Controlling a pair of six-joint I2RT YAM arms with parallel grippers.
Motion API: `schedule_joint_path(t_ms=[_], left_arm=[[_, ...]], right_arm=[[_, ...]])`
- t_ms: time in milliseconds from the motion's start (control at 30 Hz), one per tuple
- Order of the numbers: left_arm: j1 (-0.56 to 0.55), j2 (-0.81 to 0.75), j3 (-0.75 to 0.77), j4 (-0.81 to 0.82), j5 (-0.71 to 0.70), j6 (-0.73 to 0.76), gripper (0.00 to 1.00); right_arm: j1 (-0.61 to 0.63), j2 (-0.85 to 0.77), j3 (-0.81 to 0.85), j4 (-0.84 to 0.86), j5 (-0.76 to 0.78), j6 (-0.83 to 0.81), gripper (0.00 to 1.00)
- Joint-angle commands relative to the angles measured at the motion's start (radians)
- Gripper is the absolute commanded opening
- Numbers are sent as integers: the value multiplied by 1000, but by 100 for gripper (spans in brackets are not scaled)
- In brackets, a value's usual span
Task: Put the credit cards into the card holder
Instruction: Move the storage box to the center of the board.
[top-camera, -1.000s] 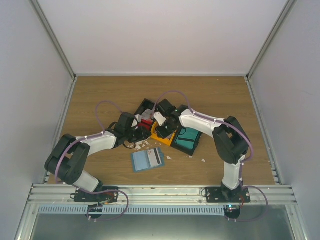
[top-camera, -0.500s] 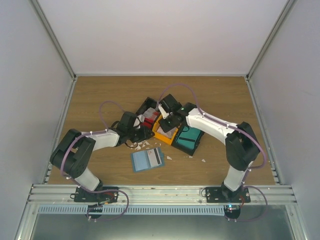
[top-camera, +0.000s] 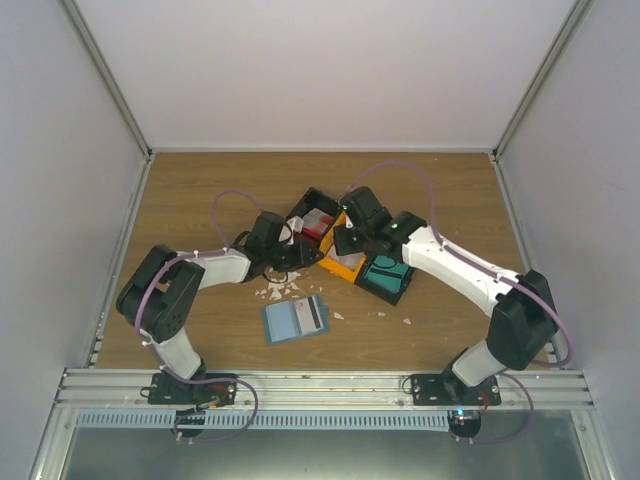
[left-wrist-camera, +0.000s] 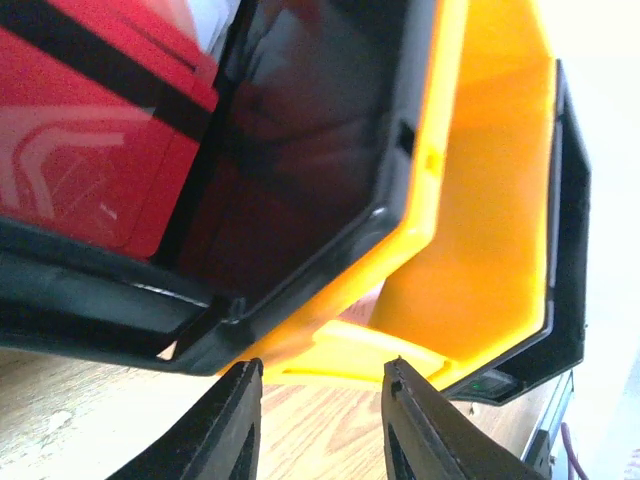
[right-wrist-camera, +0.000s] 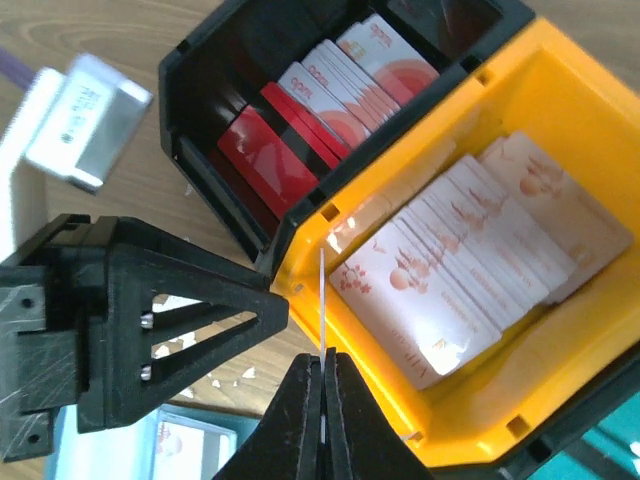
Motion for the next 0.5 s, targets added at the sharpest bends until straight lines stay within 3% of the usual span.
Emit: schedule_joint_path(t_ms=[0,200,333,467], left_arm=[[-16,-98,-11,105,-51,6,38],[-19,-303,-131,65,-135,-17,50],[-20,-393,-165,-28,-154,-29,56],[-19,-480,-206,-135,-199,-41,59]], right_arm=[[-8,-36,-51,33,-27,253,1],[-32,-58,-136,140,-192,475,0],[-61,-124,-299,355,-365,658,0],[-56,-94,-328,417,-502,730,0]])
